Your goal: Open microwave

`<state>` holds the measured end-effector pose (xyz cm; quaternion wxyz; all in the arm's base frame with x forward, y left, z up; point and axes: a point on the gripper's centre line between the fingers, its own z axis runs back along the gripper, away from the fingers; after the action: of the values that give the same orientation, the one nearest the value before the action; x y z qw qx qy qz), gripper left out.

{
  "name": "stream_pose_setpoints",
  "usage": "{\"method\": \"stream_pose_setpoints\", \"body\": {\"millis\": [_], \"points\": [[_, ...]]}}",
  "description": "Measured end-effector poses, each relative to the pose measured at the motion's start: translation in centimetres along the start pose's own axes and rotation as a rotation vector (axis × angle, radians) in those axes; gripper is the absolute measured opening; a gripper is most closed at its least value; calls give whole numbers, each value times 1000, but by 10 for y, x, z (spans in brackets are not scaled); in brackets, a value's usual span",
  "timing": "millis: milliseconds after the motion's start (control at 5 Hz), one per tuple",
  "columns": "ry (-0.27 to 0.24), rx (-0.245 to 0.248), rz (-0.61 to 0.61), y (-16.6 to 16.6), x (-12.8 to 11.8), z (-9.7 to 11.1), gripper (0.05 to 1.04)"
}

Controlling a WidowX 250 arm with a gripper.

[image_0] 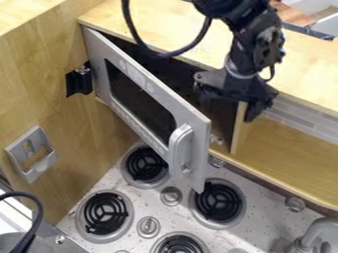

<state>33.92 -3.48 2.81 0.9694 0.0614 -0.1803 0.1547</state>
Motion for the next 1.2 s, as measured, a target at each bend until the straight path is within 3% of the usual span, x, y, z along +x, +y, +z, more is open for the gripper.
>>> {"method": "stream_pose_setpoints", "body": {"millis": [200,400,800,1200], "points": [[43,53,28,16,-18,-8,998],[43,94,82,38,-26,2,998],[43,138,191,87,-37,9,998],[98,172,360,139,-51,-2,998]]}}
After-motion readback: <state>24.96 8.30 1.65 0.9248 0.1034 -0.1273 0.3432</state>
